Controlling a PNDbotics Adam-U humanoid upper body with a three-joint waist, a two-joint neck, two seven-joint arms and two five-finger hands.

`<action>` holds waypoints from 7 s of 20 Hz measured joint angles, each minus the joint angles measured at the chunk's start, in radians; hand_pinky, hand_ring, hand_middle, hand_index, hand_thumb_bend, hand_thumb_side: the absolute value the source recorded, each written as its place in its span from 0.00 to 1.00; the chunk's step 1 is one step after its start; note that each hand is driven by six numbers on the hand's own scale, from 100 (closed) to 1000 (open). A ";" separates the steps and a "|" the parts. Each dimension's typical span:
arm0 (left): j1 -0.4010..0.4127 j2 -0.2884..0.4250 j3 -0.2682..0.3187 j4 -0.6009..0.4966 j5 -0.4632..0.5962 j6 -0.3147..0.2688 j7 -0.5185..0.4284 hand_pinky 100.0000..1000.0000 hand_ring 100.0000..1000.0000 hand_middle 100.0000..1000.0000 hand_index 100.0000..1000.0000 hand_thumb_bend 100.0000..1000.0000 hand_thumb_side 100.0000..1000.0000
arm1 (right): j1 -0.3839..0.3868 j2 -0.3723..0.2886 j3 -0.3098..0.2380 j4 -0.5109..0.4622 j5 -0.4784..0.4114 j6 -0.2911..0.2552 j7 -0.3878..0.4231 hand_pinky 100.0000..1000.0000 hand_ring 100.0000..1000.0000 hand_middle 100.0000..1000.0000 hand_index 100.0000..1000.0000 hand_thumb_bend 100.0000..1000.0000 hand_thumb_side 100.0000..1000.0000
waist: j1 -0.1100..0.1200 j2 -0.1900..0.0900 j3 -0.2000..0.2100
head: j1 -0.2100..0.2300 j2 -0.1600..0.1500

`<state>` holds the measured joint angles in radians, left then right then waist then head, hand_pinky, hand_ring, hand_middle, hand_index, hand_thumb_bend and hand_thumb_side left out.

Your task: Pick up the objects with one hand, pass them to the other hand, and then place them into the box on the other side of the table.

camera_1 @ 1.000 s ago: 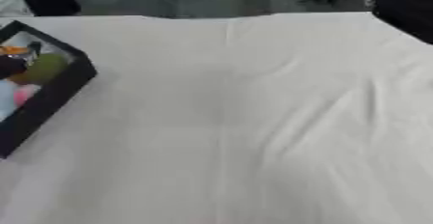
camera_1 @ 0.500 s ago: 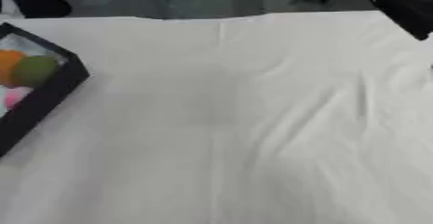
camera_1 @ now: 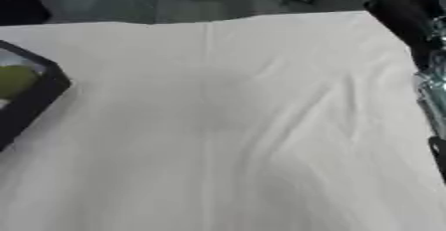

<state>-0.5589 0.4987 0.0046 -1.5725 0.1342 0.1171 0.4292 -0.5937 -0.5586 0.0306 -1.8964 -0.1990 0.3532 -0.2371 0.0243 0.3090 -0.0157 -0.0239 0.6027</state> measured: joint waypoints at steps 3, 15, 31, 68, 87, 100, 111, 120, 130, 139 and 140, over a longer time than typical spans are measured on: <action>0.022 -0.020 0.000 -0.024 0.061 -0.033 -0.018 0.69 0.86 0.74 0.82 0.48 0.68 | 0.029 0.000 -0.012 0.027 -0.056 -0.021 -0.015 0.77 0.89 0.73 0.77 0.14 0.33 | 0.011 0.000 0.000 | -0.006 -0.005; 0.104 -0.098 0.013 -0.059 0.173 -0.110 -0.059 0.71 0.92 0.81 0.86 0.48 0.69 | 0.105 0.019 -0.042 0.084 -0.174 -0.064 -0.047 0.77 0.92 0.79 0.79 0.11 0.39 | 0.032 0.000 0.002 | 0.003 -0.009; 0.125 -0.243 0.027 -0.066 0.122 -0.143 -0.032 0.70 0.95 0.85 0.84 0.46 0.68 | 0.160 0.061 -0.054 0.103 -0.162 -0.136 -0.001 0.77 0.94 0.82 0.81 0.13 0.39 | 0.052 0.001 0.001 | -0.014 0.016; 0.129 -0.279 0.031 -0.070 0.069 -0.164 -0.030 0.70 0.94 0.84 0.83 0.47 0.67 | 0.239 0.050 -0.072 -0.034 -0.145 -0.223 0.040 0.78 0.93 0.83 0.83 0.13 0.41 | 0.067 0.001 0.009 | 0.044 0.124; 0.130 -0.279 0.031 -0.070 0.068 -0.167 -0.024 0.70 0.93 0.82 0.82 0.48 0.66 | 0.242 0.050 -0.073 -0.065 -0.144 -0.215 0.026 0.78 0.94 0.85 0.84 0.13 0.40 | 0.067 0.007 0.011 | -0.039 0.014; 0.137 -0.279 0.032 -0.071 0.066 -0.167 -0.021 0.70 0.92 0.81 0.82 0.49 0.66 | 0.242 0.055 -0.072 -0.074 -0.145 -0.208 0.012 0.77 0.94 0.85 0.83 0.15 0.39 | 0.056 0.011 0.046 | 0.010 0.015; 0.180 -0.259 0.032 -0.070 0.059 -0.165 -0.028 0.70 0.92 0.81 0.82 0.49 0.66 | 0.284 0.096 -0.075 -0.072 -0.158 -0.211 0.000 0.77 0.94 0.85 0.83 0.15 0.39 | -0.048 0.009 0.042 | -0.005 0.068; 0.182 -0.218 0.031 -0.070 0.045 -0.166 -0.034 0.70 0.92 0.81 0.82 0.49 0.66 | 0.313 0.116 -0.077 -0.063 -0.167 -0.211 -0.001 0.77 0.94 0.85 0.83 0.15 0.39 | -0.088 -0.020 0.048 | -0.011 0.081; 0.155 -0.250 0.024 -0.063 0.025 -0.165 -0.045 0.70 0.92 0.81 0.82 0.49 0.66 | 0.293 0.102 -0.091 -0.063 -0.167 -0.220 -0.011 0.77 0.93 0.84 0.83 0.15 0.38 | -0.082 -0.026 0.065 | -0.022 0.062; 0.145 -0.270 0.019 -0.058 0.010 -0.165 -0.046 0.70 0.92 0.81 0.82 0.49 0.65 | 0.272 0.088 -0.091 -0.048 -0.174 -0.220 -0.011 0.77 0.96 0.84 0.82 0.14 0.39 | -0.043 -0.027 0.070 | -0.016 0.059; 0.145 -0.270 0.019 -0.058 0.009 -0.165 -0.046 0.70 0.92 0.81 0.82 0.49 0.65 | 0.270 0.088 -0.091 -0.044 -0.176 -0.220 -0.011 0.77 0.96 0.84 0.82 0.14 0.39 | -0.038 -0.028 0.071 | -0.012 0.059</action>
<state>-0.4143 0.2284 0.0234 -1.6302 0.1433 -0.0479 0.3835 -0.3236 -0.4710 -0.0602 -1.9403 -0.3746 0.1330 -0.2479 -0.0142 0.2815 0.0554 -0.0359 0.6621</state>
